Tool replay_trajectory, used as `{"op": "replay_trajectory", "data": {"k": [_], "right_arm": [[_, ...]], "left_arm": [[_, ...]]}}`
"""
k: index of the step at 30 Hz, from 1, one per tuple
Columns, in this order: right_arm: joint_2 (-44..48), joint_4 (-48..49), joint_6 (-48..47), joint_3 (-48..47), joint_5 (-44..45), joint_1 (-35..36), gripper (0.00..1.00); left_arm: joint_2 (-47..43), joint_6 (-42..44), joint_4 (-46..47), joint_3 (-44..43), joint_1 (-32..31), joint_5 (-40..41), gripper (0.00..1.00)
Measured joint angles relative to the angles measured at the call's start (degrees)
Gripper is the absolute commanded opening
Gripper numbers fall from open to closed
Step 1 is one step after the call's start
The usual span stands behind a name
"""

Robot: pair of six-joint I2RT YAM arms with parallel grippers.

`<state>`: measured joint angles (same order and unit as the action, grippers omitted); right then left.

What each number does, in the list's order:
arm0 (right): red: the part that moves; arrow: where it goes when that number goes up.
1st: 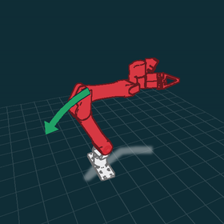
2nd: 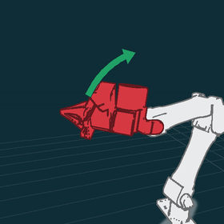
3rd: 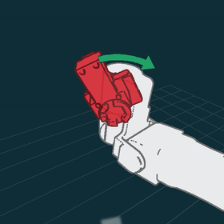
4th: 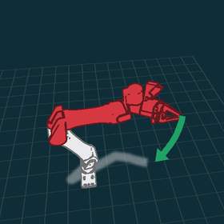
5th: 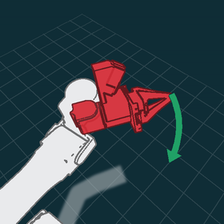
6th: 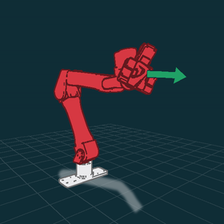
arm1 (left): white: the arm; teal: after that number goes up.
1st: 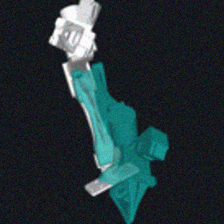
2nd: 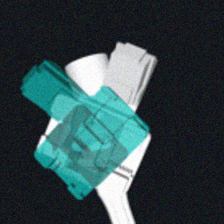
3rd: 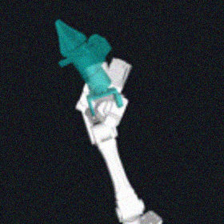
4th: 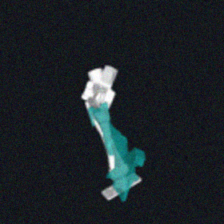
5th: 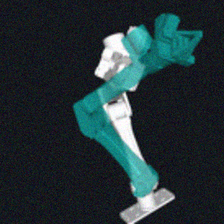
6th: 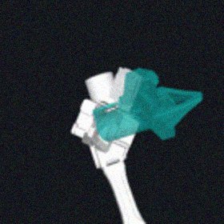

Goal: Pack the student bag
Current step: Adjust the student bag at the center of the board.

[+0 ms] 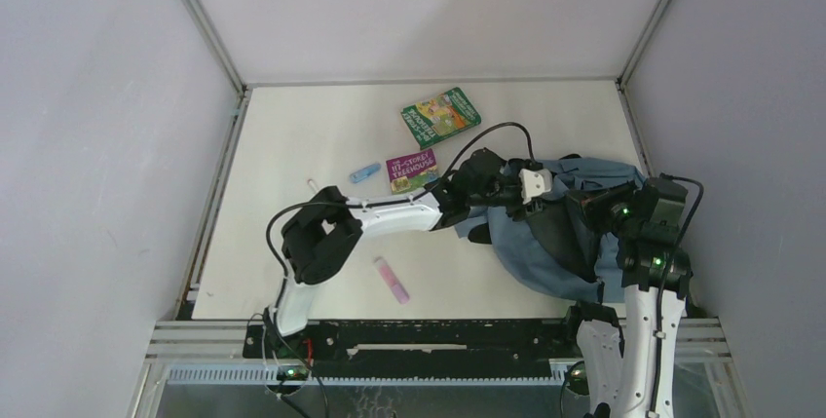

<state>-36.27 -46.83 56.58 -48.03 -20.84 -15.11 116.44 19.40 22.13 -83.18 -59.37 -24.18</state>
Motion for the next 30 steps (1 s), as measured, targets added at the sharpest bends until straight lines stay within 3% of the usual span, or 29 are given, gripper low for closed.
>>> {"op": "replay_trajectory", "data": {"k": [3, 6, 7, 8, 11, 15, 22, 27, 30], "right_arm": [[0.0, -0.59, -0.33, 0.0, -0.42, -0.17, 0.0], [0.0, -0.7, -0.57, 0.0, -0.46, -0.24, 0.0], [-0.07, -0.7, -0.74, 0.0, -0.48, -0.24, 0.0], [-0.2, -0.63, -0.85, 0.0, -0.55, -0.35, 0.03], [-1.18, -0.35, -1.22, 0.0, -1.88, -1.03, 0.29], [-1.84, -0.63, -3.04, 0.0, -3.74, -1.64, 0.49], [-0.15, -4.96, -9.7, -1.07, -8.37, -2.1, 0.57], [1.7, -9.31, -15.65, -8.09, -7.1, 0.11, 0.66], [3.78, -9.07, -19.21, -10.67, -4.63, 1.95, 0.78]], "left_arm": [[1.36, -1.01, 0.02, -1.79, 0.04, 0.48, 0.44], [3.3, -2.75, 0.02, -4.22, 0.13, 0.57, 0.03], [4.09, -3.39, 0.09, -5.25, 0.13, 0.72, 0.0], [4.68, -4.0, 0.09, -6.01, 0.13, 0.83, 0.0], [5.44, -4.87, -0.04, -7.39, 0.02, 1.97, 0.0], [5.42, -6.1, 0.07, -7.39, 0.83, 3.23, 0.0], [5.38, -9.55, 2.16, -7.39, 2.62, 3.74, 0.0], [4.7, -11.98, 3.78, -7.37, 3.69, 1.99, 0.0], [3.8, -13.42, 4.59, -7.37, 4.31, 1.46, 0.0]]}}
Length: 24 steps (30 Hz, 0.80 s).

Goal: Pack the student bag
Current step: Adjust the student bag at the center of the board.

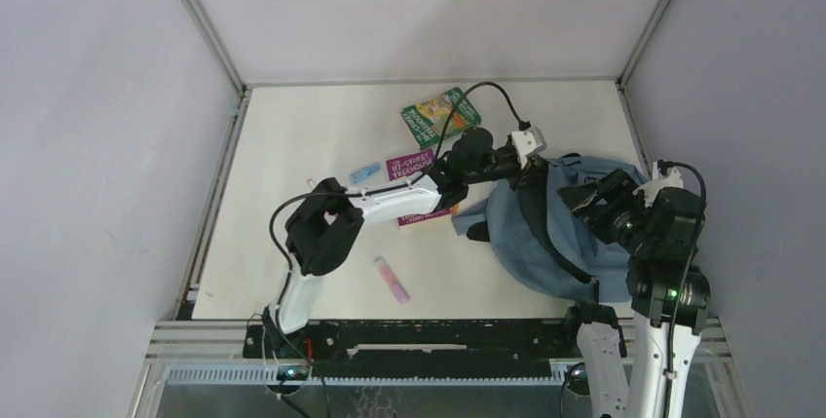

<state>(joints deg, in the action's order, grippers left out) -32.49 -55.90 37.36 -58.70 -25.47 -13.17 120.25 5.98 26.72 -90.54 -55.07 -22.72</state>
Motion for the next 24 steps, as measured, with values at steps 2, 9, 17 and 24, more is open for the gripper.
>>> {"op": "replay_trajectory", "data": {"k": [2, 9, 17, 24], "right_arm": [[0.57, 0.46, -2.43, -0.52, 2.97, 1.51, 0.8], [-4.55, -0.04, -9.66, -2.27, 18.08, 15.76, 0.83], [-15.43, -1.68, -11.21, -3.21, 40.28, 41.22, 0.86], [-24.55, -1.51, -11.52, -3.74, 53.59, 44.06, 0.74]], "left_arm": [[-0.48, -1.2, 0.52, 0.0, 0.2, 0.07, 0.0], [-1.01, -3.04, 1.4, 0.0, 0.26, -0.07, 0.0], [-1.01, -3.06, 1.46, 0.0, 0.24, -0.5, 0.0], [-1.49, -3.54, 2.64, 1.46, 0.42, -1.18, 0.0]]}}
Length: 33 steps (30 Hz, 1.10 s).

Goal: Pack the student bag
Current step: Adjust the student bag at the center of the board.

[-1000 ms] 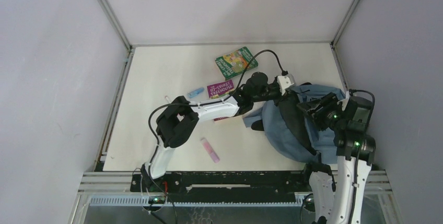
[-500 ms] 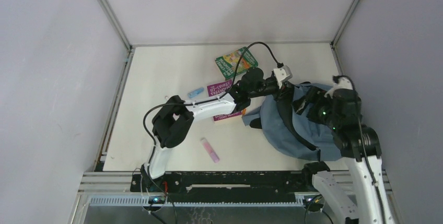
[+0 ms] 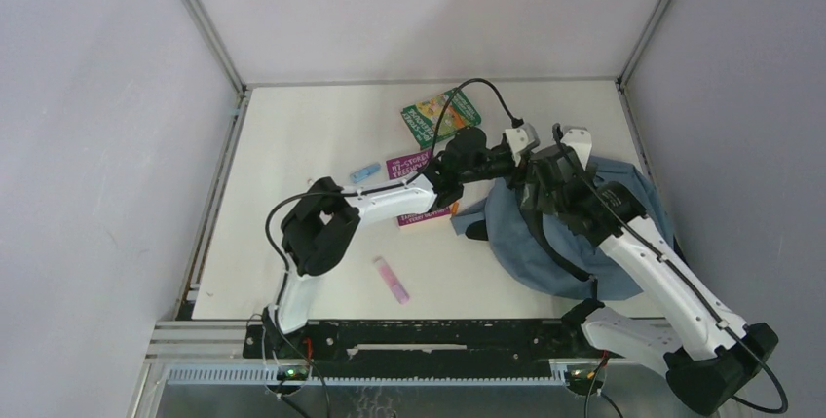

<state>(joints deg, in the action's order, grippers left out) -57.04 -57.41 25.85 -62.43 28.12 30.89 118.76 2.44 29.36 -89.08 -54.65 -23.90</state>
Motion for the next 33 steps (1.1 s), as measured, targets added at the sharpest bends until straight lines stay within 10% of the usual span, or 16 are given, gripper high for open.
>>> {"op": "replay_trajectory", "data": {"k": [5, 8, 10, 14, 21, 33], "right_arm": [[-1.11, 2.16, -1.53, 0.0, 3.52, -1.49, 0.0], [-0.79, 3.87, -2.03, 0.02, 2.75, -4.66, 0.0], [0.2, 4.35, -2.47, 0.24, 1.09, -7.61, 0.0], [4.33, 5.29, -2.84, 1.7, -5.2, -14.16, 0.0], [6.56, 6.21, -1.95, 3.26, -17.53, -22.88, 0.0], [6.67, 8.04, 0.15, 6.51, -29.09, -29.51, 0.0]], "left_arm": [[-0.94, 0.0, 1.09, 2.21, 0.42, -1.44, 0.07], [-1.79, -0.09, 2.34, 3.15, 0.33, -1.84, 0.57], [-2.8, -0.66, 3.41, 4.13, 0.35, -1.88, 0.66], [-6.67, -1.42, 5.16, 7.89, 1.22, -1.44, 0.66], [-14.82, -11.34, 1.4, 12.57, 3.08, 6.6, 0.19], [-4.5, -32.87, -42.8, -7.78, 1.81, 20.46, 0.44]]}}
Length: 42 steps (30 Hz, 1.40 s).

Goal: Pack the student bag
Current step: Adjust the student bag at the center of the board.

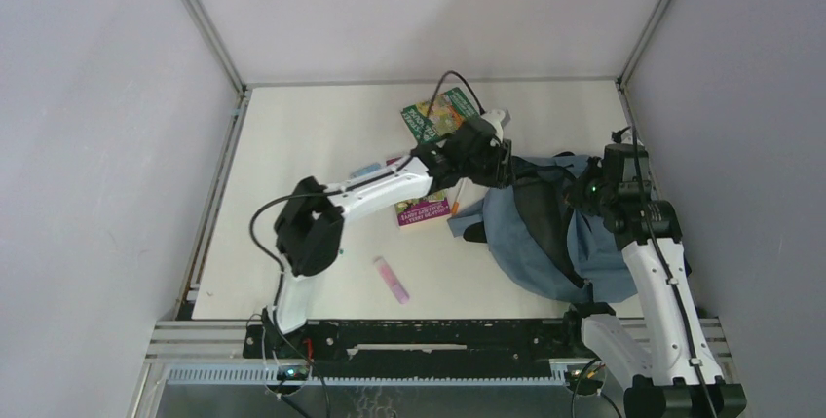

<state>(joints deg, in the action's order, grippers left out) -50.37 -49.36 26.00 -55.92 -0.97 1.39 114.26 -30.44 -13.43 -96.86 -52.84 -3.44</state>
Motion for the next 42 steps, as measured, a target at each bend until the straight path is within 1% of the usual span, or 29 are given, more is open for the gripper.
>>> {"op": "replay_trajectory", "data": {"k": [5, 10, 14, 16, 18, 19, 20, 23, 27, 29, 30, 31, 32, 37, 38, 42], "right_arm": [[0.35, -0.02, 0.09, 0.0, -1.14, -0.66, 0.0], [0.44, -0.04, 0.13, 0.0, -1.9, -0.66, 0.0], [0.44, -0.07, 0.13, 0.0, -2.21, -0.66, 0.0], [0.44, -0.09, 0.11, 0.0, -2.27, -0.66, 0.0], [0.44, -0.11, 0.11, 0.0, -2.34, -0.66, 0.0], [0.44, -0.11, 0.13, 0.0, -2.36, -0.66, 0.0], [0.44, -0.11, 0.13, 0.0, -2.36, -0.66, 0.0], [0.46, -0.13, 0.13, 0.0, -2.38, -0.66, 0.0], [0.66, -0.15, 0.17, 0.0, -2.36, -0.66, 0.0], [0.81, -0.17, 0.28, 0.0, -2.36, -0.66, 0.0], [0.9, -0.15, 0.31, 0.0, -2.36, -0.66, 0.0], [1.01, -0.15, 0.33, 0.0, -2.36, -0.66, 0.0], [1.11, -0.17, 0.35, 0.0, -2.36, -0.66, 0.0], [1.75, -0.24, 0.35, 0.15, -2.25, -0.66, 0.0], [1.88, -0.28, 0.35, 0.15, -2.1, -0.66, 0.0], [2.08, -0.26, 0.66, 0.22, -0.96, -0.66, 0.0]], "left_arm": [[8.39, -5.2, -7.85, -3.63, -2.38, -1.79, 0.44], [13.25, -8.33, -13.22, -7.98, -5.35, -2.32, 0.46], [15.76, -10.16, -13.84, -12.15, -6.82, -2.56, 0.58], [16.5, -10.34, -14.4, -13.6, -7.15, -2.4, 0.62], [18.21, -10.27, -16.72, -17.05, -7.58, -1.22, 0.65], [19.08, -10.21, -17.68, -18.69, -7.74, -0.74, 0.69], [20.13, -10.21, -18.69, -20.52, -7.85, -0.07, 0.71], [21.64, -10.16, -21.18, -22.21, -8.35, 2.47, 0.71], [23.15, -10.12, -23.87, -22.21, -9.01, 5.44, 0.67], [24.06, -10.12, -24.63, -22.56, -9.14, 6.34, 0.65], [24.65, -10.08, -25.05, -23.28, -9.18, 6.64, 0.62], [25.14, -10.08, -25.86, -24.24, -9.18, 6.84, 0.59], [25.59, -10.01, -26.53, -25.14, -9.2, 7.06, 0.53], [27.17, -9.44, -28.04, -26.97, -9.11, 7.93, 0.03], [27.21, -9.31, -28.17, -26.97, -9.01, 7.96, 0.0], [26.97, -8.24, -28.28, -26.95, -8.98, 8.46, 0.0]]}}
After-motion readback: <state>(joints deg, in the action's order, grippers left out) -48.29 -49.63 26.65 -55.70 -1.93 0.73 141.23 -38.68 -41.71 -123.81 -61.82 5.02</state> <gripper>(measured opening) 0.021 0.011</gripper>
